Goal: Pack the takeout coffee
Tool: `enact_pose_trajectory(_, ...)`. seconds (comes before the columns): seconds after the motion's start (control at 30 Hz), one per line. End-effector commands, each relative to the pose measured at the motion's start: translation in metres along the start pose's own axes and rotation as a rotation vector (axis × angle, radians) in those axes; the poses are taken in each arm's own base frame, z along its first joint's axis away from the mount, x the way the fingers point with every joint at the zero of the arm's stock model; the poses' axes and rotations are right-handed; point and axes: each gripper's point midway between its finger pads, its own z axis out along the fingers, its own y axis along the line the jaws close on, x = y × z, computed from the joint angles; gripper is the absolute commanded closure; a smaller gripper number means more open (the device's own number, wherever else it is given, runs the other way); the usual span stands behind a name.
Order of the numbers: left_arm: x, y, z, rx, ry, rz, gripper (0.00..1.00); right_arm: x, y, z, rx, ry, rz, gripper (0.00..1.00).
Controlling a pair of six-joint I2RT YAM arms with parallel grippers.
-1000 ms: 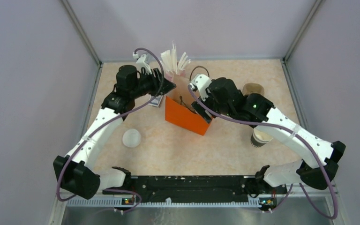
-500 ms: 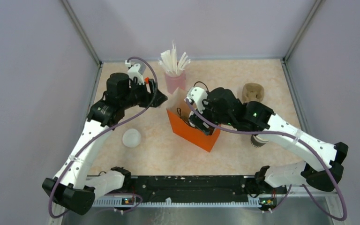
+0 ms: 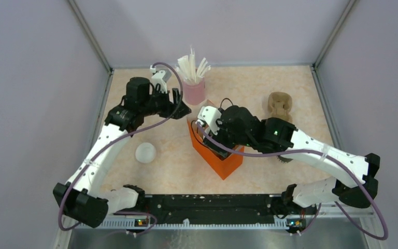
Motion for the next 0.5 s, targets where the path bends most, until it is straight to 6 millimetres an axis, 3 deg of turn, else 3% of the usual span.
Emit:
enact_pose_trajectory(0.0,-0.036,-0.021,0.009,0.117,-0.070,0.147,0.24,-0.005,0.007,0.003,-0.008,-0.009,-0.022,0.42)
enact_pose_trajectory(0.47,-0.019,-0.051,0.054,0.211,0.038,0.385,0.26,0.003,0.013,0.002,-0.041,0.007,-0.055,0.42)
